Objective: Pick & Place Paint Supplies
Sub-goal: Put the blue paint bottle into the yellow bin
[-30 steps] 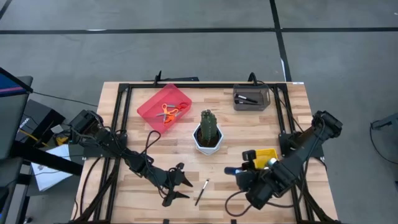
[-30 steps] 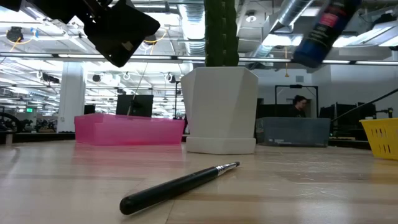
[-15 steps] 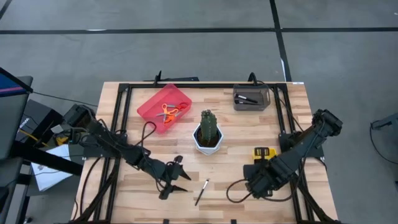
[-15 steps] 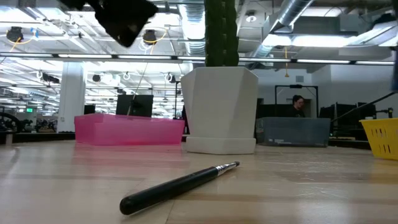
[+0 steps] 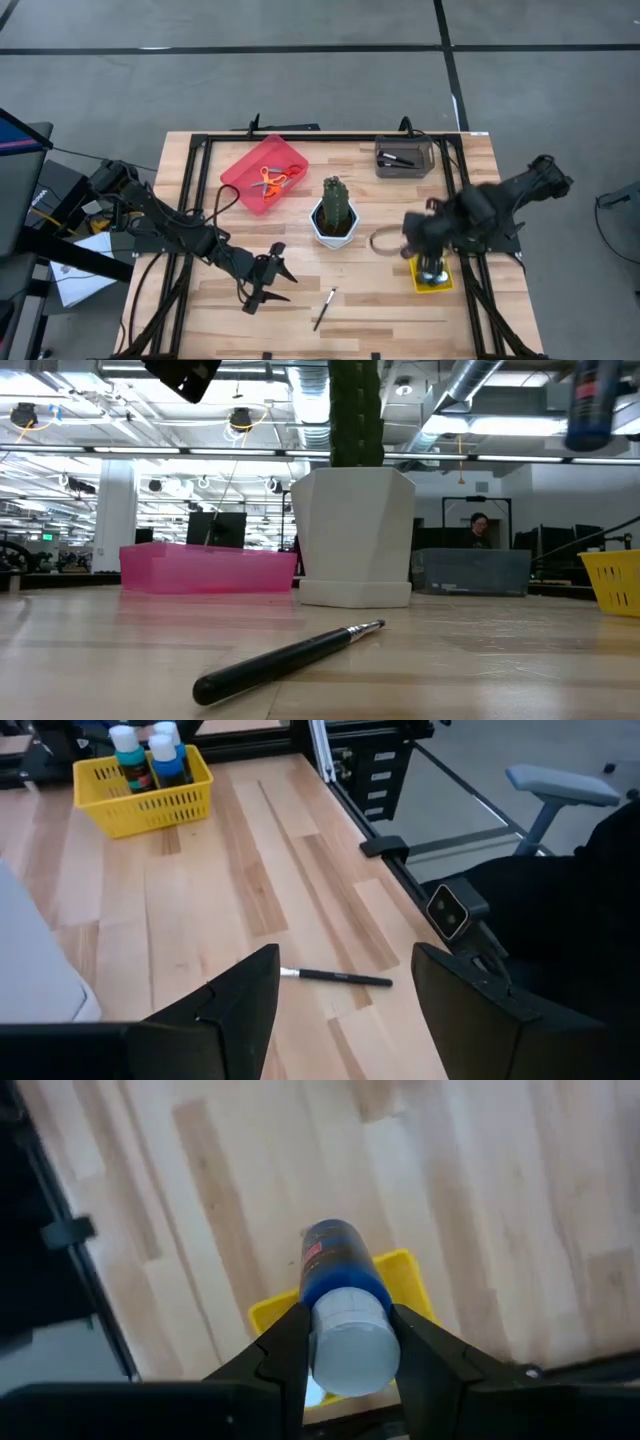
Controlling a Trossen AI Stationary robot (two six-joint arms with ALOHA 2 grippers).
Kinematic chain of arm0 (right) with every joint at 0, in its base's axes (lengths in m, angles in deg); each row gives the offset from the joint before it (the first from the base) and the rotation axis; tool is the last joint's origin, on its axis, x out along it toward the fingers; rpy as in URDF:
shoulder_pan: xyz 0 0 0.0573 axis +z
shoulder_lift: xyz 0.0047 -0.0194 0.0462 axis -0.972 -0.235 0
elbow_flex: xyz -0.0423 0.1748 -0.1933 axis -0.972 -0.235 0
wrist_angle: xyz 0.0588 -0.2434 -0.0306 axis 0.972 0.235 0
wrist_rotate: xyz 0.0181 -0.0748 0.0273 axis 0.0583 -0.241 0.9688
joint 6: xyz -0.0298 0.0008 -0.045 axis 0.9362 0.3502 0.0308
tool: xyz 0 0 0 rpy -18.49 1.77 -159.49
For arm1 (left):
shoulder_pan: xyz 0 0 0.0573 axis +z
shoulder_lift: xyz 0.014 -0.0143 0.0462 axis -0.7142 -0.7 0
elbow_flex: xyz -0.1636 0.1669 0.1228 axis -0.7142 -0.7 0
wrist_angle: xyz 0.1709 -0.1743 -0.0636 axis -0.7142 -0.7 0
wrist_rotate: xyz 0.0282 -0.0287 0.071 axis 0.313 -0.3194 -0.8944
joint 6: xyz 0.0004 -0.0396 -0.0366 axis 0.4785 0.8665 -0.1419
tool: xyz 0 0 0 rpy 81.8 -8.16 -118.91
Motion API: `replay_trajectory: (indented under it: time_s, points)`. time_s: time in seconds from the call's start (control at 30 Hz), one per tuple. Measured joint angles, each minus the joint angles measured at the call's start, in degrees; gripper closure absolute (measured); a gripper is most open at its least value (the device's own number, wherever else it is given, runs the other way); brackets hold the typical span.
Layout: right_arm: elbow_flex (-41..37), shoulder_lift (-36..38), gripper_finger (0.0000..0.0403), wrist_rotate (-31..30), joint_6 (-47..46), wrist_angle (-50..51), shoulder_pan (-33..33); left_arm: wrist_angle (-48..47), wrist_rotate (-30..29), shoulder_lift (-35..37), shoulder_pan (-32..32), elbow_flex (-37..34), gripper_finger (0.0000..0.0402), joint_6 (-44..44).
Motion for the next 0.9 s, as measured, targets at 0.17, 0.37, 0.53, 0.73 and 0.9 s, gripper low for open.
replay_trajectory:
  time_s: [0.17, 0.37, 0.53, 0.73, 0.9]
  points:
    - [0.00, 2.64, 0.0292, 3.42, 2.16, 2.68, -7.71, -0.24, 0.02, 0.00, 0.00, 0.00, 0.0179, -1.58]
    - [-0.44, 2.67, 0.0292, 7.45, 5.04, 3.65, -14.35, -0.55, 0.02, 0.00, 0.31, 0.00, 0.0179, -1.59]
    - [-4.68, 1.41, 0.0292, 8.29, 5.72, 2.89, -14.98, -0.69, 0.11, 0.00, 0.30, 0.00, 0.0179, -0.70]
    - [-10.35, 1.03, 0.0292, 9.57, 6.51, -2.93, -13.15, -1.11, 0.17, -0.02, 0.17, 0.00, 0.0179, 0.84]
    - [-14.45, 0.93, 0.0292, 9.70, 4.88, -3.92, -11.96, -1.13, 0.15, -0.02, 0.17, 0.00, 0.0179, 2.07]
